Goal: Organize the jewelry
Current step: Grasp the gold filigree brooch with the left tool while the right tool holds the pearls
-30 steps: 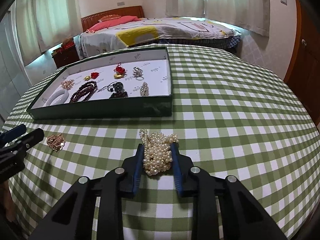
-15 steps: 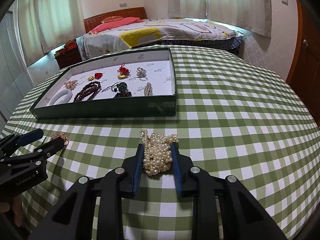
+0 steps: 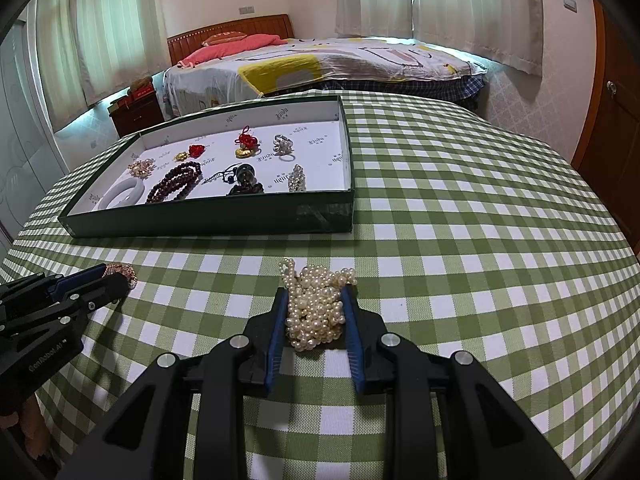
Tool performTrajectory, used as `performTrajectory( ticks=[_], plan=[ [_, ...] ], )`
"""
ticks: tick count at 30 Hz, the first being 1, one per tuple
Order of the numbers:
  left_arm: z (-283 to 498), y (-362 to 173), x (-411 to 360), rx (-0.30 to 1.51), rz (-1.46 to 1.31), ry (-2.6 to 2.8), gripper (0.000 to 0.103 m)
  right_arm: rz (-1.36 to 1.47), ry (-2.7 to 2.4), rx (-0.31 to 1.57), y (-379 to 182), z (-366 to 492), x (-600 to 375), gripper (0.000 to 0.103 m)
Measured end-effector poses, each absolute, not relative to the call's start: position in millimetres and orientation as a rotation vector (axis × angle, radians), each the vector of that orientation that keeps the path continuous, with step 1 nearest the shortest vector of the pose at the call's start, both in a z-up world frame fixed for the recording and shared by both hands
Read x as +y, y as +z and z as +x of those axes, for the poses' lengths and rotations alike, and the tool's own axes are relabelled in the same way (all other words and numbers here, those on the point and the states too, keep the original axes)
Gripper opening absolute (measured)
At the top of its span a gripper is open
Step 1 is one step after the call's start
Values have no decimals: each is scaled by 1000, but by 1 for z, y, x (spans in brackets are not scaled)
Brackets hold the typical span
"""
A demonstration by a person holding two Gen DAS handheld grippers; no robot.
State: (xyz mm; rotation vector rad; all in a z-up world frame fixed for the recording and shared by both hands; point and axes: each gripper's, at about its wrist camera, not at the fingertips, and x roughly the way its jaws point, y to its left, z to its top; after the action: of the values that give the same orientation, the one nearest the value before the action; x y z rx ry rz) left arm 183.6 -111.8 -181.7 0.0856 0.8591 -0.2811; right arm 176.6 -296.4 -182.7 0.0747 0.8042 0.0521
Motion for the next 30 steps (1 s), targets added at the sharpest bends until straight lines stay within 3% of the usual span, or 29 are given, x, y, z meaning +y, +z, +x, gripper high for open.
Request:
performTrajectory(
  ticks=[10, 30],
  plan=[
    [181, -176, -106, 849, 75, -283, 10, 74, 52, 804, -183, 176, -296, 28],
    [178, -165, -83, 821, 58, -244, 9, 70, 53, 787, -181, 175, -296, 27]
  ],
)
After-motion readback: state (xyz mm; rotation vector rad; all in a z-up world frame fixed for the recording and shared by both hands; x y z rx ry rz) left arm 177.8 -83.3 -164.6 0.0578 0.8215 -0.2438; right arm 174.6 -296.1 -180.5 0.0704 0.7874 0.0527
